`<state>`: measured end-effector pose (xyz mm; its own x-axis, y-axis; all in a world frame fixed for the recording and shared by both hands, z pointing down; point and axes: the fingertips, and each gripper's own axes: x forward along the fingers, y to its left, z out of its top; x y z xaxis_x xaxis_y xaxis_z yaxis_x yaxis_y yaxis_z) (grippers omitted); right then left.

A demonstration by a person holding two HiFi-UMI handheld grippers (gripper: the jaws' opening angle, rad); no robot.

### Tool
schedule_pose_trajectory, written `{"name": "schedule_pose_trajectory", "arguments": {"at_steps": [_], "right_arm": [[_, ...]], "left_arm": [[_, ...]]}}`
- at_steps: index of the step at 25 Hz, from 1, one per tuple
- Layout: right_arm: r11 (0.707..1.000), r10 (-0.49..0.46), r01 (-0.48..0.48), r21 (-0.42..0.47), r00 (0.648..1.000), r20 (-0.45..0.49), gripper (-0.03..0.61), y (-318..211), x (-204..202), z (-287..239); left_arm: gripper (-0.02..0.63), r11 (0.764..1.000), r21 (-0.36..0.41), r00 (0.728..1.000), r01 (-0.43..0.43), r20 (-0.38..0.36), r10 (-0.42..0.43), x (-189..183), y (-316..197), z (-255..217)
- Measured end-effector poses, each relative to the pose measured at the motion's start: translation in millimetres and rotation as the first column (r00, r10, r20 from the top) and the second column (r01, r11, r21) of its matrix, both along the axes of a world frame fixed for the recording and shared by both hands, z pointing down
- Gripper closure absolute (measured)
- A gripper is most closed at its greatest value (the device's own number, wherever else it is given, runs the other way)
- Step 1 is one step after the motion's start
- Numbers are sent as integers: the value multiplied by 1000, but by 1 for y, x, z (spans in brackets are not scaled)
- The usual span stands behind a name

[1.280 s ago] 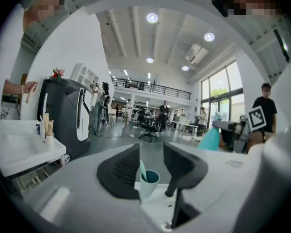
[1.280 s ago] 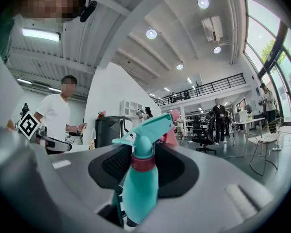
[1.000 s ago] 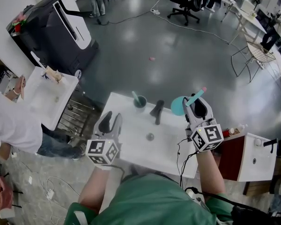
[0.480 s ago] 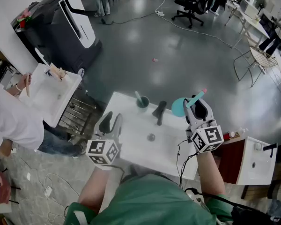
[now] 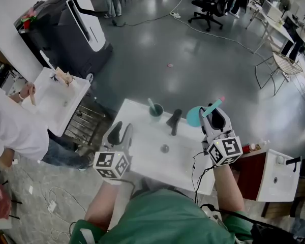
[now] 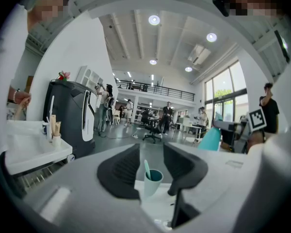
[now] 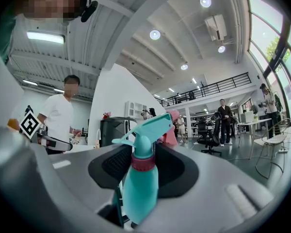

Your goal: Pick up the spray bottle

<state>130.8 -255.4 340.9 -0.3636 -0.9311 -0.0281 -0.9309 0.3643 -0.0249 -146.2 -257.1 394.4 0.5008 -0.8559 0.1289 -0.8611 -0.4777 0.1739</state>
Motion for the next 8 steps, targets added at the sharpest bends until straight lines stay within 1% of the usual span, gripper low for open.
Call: {"name": "schedule_pose_trajectory", "arguments": {"at_steps": [8], "right_arm": [[1000,3,-3,-1,1000,-7,430,-3,1,-2]], "left_arm": [[463,1000,-3,1000,-1,-1,1,1,-3,-2]]}}
